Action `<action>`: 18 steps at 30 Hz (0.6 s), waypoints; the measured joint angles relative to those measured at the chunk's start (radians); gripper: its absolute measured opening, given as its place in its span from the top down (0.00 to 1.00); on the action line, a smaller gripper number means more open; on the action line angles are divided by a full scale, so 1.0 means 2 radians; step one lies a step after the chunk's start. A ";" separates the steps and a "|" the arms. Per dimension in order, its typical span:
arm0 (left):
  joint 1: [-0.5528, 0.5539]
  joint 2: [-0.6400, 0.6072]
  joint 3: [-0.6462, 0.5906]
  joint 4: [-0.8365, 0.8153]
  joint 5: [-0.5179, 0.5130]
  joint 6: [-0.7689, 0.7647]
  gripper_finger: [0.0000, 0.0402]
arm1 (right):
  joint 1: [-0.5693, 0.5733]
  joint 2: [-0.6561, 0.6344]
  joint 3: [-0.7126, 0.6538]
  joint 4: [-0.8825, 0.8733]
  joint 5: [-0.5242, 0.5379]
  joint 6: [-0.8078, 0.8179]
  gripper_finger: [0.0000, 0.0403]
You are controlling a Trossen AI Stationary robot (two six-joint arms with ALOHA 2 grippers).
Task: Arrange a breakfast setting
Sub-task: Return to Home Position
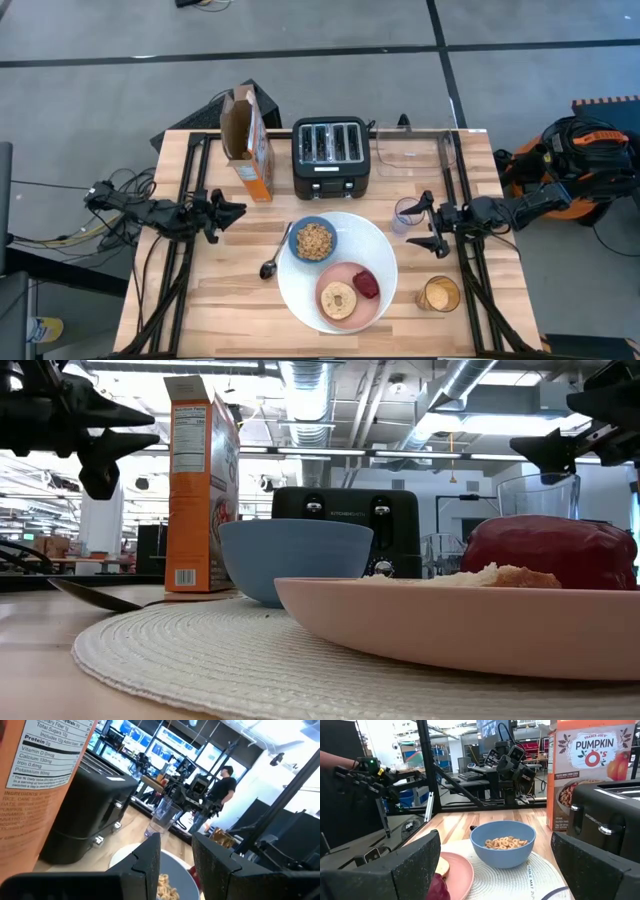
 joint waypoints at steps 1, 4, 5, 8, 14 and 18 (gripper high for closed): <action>0.000 0.000 0.000 0.001 0.000 0.000 0.75 | 0.000 0.000 0.000 0.000 0.000 0.000 0.01; 0.000 0.000 0.000 0.001 0.000 -0.004 0.75 | 0.000 0.000 0.000 -0.001 0.000 0.000 0.01; 0.000 0.000 0.000 0.001 0.000 -0.004 0.75 | 0.000 0.000 0.000 -0.001 0.000 0.000 0.01; 0.000 0.000 0.000 0.002 0.000 -0.002 0.75 | 0.000 0.000 0.000 -0.006 0.000 0.000 0.01; 0.000 0.000 0.000 0.003 0.000 -0.003 0.75 | 0.000 0.001 -0.001 -0.020 0.001 0.000 0.01; 0.000 0.000 0.000 0.003 0.000 -0.003 0.75 | 0.000 0.001 -0.001 -0.020 0.000 0.000 0.01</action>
